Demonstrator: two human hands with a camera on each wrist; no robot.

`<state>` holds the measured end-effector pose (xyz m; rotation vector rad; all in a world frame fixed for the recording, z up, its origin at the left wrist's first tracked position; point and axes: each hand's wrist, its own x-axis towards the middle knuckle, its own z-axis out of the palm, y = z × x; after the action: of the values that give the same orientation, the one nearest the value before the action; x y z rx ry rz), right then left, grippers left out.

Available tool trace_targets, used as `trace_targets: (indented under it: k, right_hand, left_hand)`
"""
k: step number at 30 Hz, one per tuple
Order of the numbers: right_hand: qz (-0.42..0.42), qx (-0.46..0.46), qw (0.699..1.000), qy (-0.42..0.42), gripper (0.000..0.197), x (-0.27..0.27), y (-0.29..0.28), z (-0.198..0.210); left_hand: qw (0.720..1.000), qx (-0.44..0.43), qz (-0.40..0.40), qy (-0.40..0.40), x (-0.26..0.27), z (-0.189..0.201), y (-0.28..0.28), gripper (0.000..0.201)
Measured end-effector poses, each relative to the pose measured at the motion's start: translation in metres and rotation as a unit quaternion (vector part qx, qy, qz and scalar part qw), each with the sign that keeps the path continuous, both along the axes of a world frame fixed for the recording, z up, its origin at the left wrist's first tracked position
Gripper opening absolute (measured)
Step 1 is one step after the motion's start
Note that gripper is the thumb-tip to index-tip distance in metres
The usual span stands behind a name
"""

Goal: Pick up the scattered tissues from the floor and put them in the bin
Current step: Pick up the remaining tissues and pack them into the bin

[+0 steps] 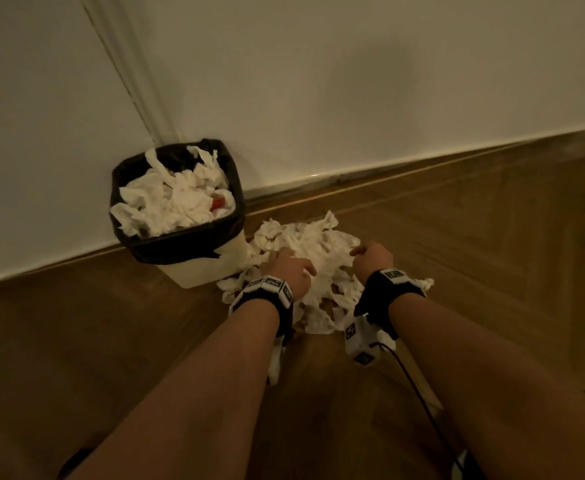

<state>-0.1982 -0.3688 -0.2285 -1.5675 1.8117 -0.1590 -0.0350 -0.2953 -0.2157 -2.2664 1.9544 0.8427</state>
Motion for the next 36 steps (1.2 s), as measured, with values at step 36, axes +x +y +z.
trace_targets:
  k: [36]
  right_hand:
    - [-0.383, 0.198, 0.745, -0.509, 0.034, -0.056, 0.036, -0.034]
  left_hand:
    - [0.871, -0.082, 0.353, 0.331, -0.01, -0.01, -0.051, 0.033]
